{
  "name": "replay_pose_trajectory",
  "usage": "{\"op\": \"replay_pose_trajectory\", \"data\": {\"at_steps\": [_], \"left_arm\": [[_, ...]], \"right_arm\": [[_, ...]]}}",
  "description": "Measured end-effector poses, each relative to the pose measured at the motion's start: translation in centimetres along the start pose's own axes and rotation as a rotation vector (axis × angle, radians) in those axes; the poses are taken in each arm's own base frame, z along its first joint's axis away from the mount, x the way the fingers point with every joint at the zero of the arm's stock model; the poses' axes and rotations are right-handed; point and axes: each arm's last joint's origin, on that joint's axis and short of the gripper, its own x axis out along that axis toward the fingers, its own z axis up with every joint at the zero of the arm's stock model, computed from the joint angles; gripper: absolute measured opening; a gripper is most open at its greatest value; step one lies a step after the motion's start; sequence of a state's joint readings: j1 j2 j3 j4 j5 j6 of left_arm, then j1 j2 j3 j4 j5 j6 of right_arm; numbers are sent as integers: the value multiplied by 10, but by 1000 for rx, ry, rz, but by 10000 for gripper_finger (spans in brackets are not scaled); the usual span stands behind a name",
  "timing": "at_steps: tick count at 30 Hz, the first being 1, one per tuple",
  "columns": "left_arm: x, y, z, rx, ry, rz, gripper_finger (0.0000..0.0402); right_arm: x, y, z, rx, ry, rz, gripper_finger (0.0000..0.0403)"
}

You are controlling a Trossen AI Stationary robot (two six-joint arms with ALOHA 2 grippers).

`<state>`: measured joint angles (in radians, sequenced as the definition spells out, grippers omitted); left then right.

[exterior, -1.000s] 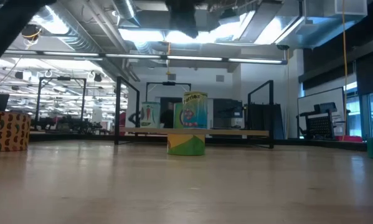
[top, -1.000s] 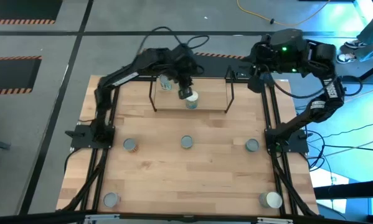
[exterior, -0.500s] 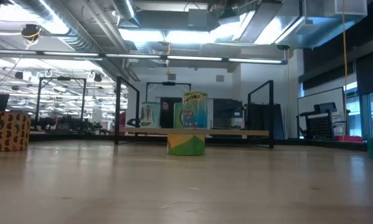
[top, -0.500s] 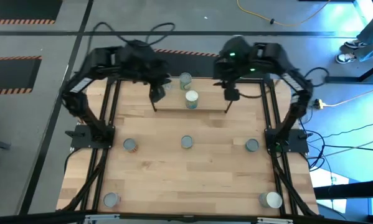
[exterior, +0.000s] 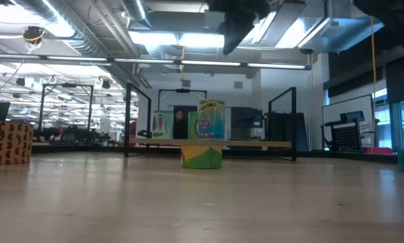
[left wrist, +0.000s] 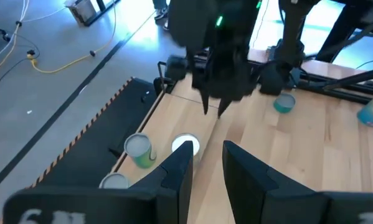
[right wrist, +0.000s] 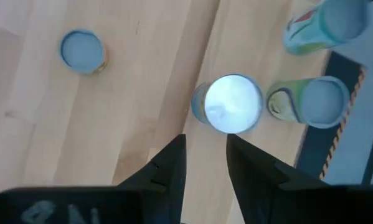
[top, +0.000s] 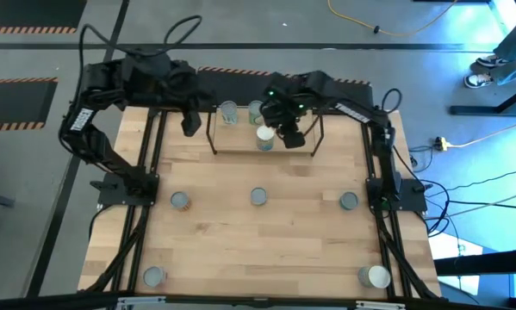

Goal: Pick and place cans onto a shelf
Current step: Put the bottom middle light blue can on the shelf aligned with the pink can

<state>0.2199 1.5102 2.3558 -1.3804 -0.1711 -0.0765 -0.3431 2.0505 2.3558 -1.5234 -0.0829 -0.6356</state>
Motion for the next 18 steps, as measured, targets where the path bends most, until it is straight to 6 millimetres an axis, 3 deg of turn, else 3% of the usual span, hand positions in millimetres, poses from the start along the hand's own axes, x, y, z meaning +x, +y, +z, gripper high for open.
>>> {"op": "replay_pose_trajectory", "data": {"at_steps": [11,18], "left_arm": [[-6,1,-1,-2,-12,-1,80],[-6,1,-1,-1,-9,-1,80]], "right_arm": [[69,-15,10,-40,99,76,117],[93,-19,11,-38,135,105,117]]}}
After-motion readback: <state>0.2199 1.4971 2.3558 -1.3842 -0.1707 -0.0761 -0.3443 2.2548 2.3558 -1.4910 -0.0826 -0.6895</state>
